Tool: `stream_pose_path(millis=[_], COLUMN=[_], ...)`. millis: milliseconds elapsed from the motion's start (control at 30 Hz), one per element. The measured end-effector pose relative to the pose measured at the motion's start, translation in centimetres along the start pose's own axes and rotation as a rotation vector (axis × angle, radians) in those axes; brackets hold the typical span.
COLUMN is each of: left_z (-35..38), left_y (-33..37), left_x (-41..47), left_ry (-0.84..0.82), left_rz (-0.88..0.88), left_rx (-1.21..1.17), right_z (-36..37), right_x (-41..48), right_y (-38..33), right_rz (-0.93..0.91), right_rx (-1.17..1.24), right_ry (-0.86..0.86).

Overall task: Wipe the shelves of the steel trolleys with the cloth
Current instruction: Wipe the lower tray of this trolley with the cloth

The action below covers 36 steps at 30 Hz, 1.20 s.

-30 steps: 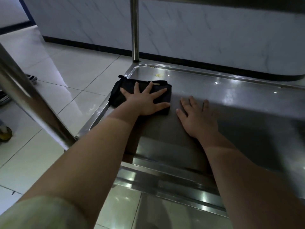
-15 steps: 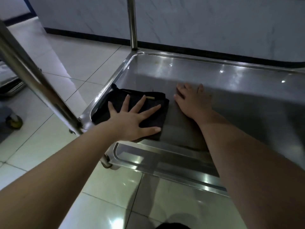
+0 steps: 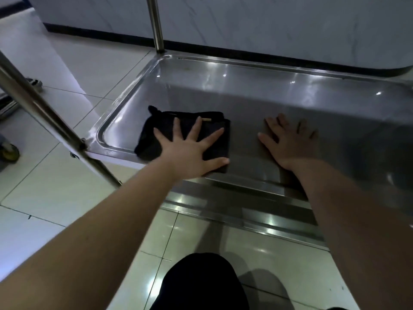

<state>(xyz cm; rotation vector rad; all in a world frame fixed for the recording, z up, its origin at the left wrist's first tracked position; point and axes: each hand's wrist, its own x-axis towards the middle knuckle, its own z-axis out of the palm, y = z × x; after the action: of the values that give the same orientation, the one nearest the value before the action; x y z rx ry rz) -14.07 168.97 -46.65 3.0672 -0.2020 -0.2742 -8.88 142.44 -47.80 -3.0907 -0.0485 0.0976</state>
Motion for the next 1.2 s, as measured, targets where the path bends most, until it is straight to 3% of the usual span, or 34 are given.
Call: stream_pose_path(millis=[167, 267, 467, 667, 733, 833, 1033, 1200], left_z=[0.8, 0.5, -1.7, -1.7, -1.8, -1.5, 0.7, 1.7], left_y=[5.7, 2.0, -8.2, -8.0, -7.6, -4.3, 13.4, 22.3], left_x=[-0.2, -0.2, -1.2, -1.3, -1.5, -1.3, 0.2, 0.1], left_ry=[0.047, 0.051, -0.083, -0.072, -0.077, -0.099, -0.019, 0.016], left_rz=[0.022, 0.002, -0.232, -0.215, -0.223, -0.192, 0.065, 0.074], left_rx=[-0.027, -0.028, -0.077, -0.058, -0.065, -0.058, 0.009, -0.025], right_z=[-0.3, -0.3, -0.8, -1.5, -1.6, -1.3, -1.0, -1.0], right_x=[-0.2, -0.4, -0.6, -0.7, -1.4, -2.9, -3.4, -3.8], right_y=[0.4, 0.4, 0.3, 3.0, 6.9, 11.6, 11.2, 12.2], right_rz=[-0.008, -0.024, -0.025, -0.173, -0.112, 0.050, 0.091, 0.101], right_rx=[0.023, 0.040, 0.052, 0.011, -0.027, 0.038, 0.036, 0.078], right_ry=[-0.006, 0.005, 0.026, -0.072, -0.077, -0.094, -0.025, -0.019])
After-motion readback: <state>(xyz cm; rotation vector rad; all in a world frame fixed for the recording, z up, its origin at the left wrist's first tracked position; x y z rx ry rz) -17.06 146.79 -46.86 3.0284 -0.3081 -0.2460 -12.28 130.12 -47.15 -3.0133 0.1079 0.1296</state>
